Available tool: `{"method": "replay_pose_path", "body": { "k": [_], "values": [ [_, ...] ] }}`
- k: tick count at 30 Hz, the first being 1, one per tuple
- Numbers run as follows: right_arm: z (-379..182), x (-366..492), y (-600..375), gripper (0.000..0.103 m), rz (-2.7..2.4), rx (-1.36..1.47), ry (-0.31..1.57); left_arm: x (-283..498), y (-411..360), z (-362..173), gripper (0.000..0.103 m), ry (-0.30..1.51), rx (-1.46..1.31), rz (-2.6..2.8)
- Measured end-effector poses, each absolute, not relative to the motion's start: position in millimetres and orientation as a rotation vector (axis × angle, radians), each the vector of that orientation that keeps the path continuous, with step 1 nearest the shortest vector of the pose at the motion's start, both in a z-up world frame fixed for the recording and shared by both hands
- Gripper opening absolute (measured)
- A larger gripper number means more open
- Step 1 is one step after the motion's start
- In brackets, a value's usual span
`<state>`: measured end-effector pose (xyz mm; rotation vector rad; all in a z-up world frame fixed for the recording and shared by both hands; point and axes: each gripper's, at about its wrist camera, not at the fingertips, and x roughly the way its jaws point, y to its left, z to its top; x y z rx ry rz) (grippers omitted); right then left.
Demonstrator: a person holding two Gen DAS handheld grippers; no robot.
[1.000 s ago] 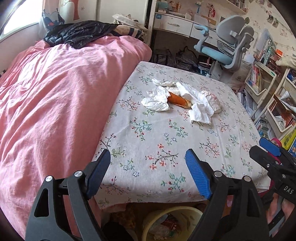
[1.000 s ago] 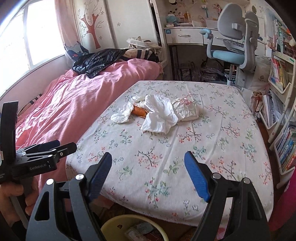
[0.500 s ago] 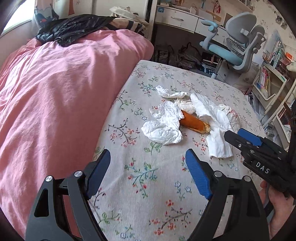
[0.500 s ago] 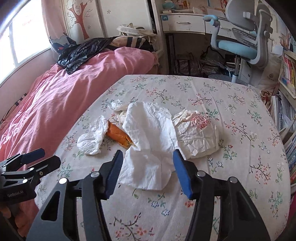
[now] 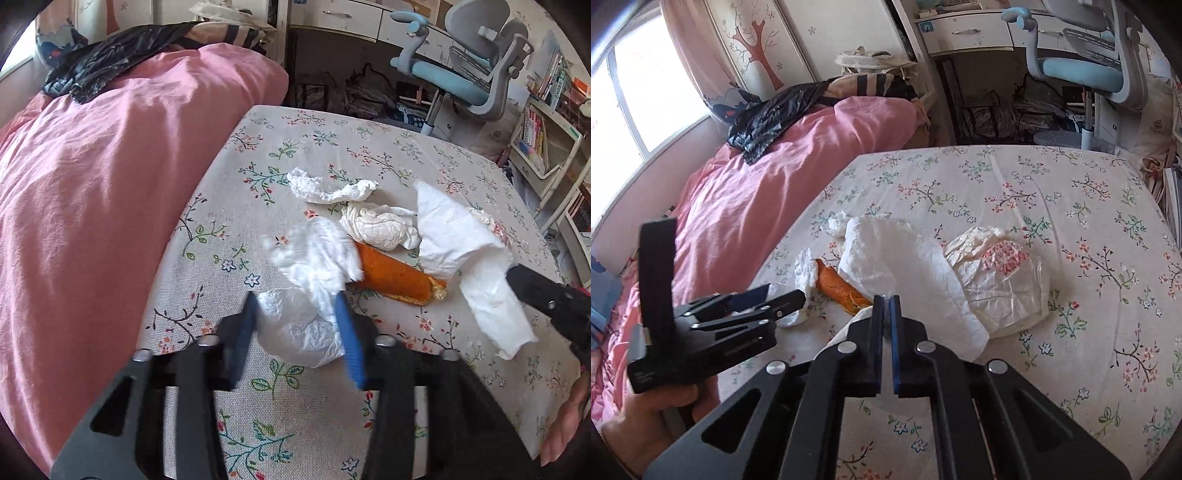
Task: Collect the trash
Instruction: 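Grasp a white tissue with left while right grasps another white tissue, then carry both tissues over the yellow bin and open both tools to drop them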
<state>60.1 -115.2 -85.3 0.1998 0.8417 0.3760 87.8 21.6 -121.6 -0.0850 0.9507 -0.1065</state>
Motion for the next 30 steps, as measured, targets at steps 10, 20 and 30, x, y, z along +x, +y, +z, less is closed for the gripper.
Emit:
{"method": "replay_pose_path", "body": {
  "k": [10, 20, 30],
  "values": [
    [-61.0, -9.6, -150.8, 0.004, 0.397, 0.241, 0.913, 40.8, 56.1, -94.3, 0.009, 0.907, -0.245, -0.141],
    [-100.8, -2.7, -174.5, 0.049, 0.261, 0.270, 1.039, 1.3, 55.0, -85.5, 0.009, 0.911, -0.292, -0.157],
    [-112.0, 10.0, -159.4, 0.068, 0.243, 0.187, 1.030, 5.3, 43.5, -93.7, 0.009, 0.942, -0.248, -0.163]
  ]
}}
